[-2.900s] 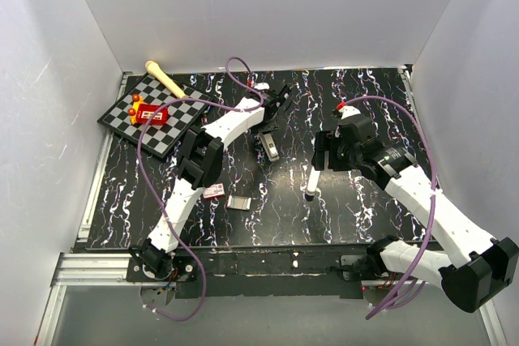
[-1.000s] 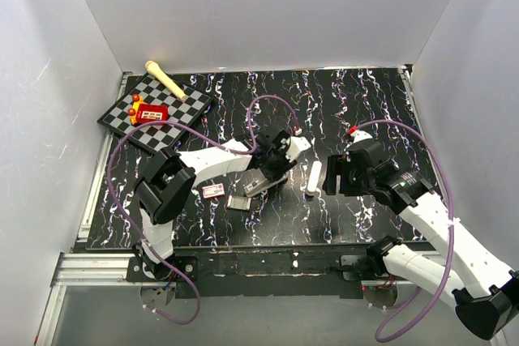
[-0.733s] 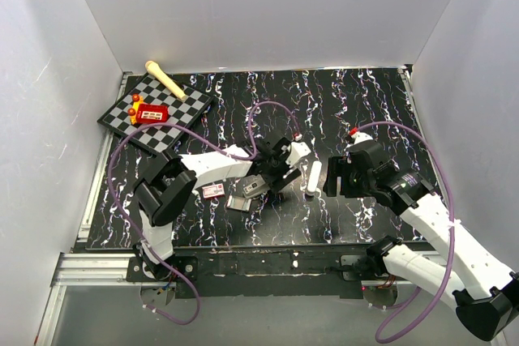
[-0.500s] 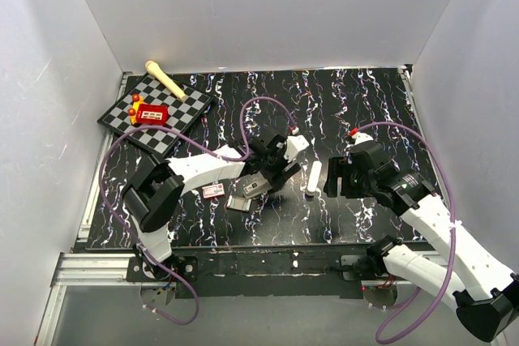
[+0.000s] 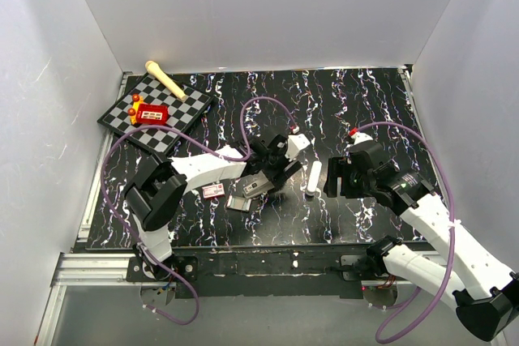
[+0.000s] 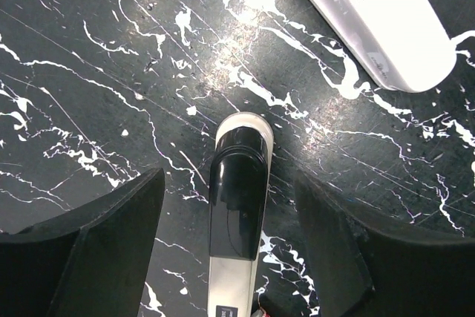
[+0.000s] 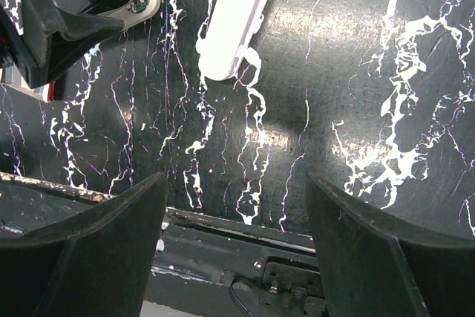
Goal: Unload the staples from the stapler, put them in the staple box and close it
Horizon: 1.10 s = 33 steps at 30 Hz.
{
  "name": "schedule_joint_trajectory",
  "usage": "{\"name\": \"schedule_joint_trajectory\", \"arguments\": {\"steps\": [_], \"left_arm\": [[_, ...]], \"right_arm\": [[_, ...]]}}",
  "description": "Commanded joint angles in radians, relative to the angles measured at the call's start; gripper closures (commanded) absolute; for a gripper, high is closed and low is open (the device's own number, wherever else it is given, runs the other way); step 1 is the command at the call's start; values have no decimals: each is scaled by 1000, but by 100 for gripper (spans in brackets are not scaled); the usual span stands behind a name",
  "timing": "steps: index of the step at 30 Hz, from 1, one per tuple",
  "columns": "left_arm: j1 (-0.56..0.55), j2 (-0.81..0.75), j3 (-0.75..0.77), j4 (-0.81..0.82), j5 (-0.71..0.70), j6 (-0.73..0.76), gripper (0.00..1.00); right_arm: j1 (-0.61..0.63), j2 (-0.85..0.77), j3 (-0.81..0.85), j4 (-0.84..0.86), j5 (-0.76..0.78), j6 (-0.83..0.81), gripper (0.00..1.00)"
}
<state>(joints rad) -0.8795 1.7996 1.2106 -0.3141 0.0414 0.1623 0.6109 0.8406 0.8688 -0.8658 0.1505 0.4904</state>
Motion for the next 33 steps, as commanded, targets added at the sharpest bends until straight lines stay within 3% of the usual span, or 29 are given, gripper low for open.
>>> {"name": "schedule_joint_trajectory", "arguments": {"steps": [1, 11, 18, 22, 33], "left_arm": [[-3, 13, 21, -3, 5, 3, 32], [-3, 41, 33, -8, 11, 11, 43], [8, 55, 36, -11, 63, 6, 71], [22, 38, 40, -13, 123, 0, 100], [27, -173, 64, -109, 233, 48, 100]], "right_arm": [[6, 6, 15, 13, -5, -10, 18], [6, 15, 4, 28, -9, -10, 18], [6, 20, 7, 31, -12, -13, 18], [6, 18, 32, 22, -12, -24, 18], [6, 34, 157, 25, -26, -101, 21]]}}
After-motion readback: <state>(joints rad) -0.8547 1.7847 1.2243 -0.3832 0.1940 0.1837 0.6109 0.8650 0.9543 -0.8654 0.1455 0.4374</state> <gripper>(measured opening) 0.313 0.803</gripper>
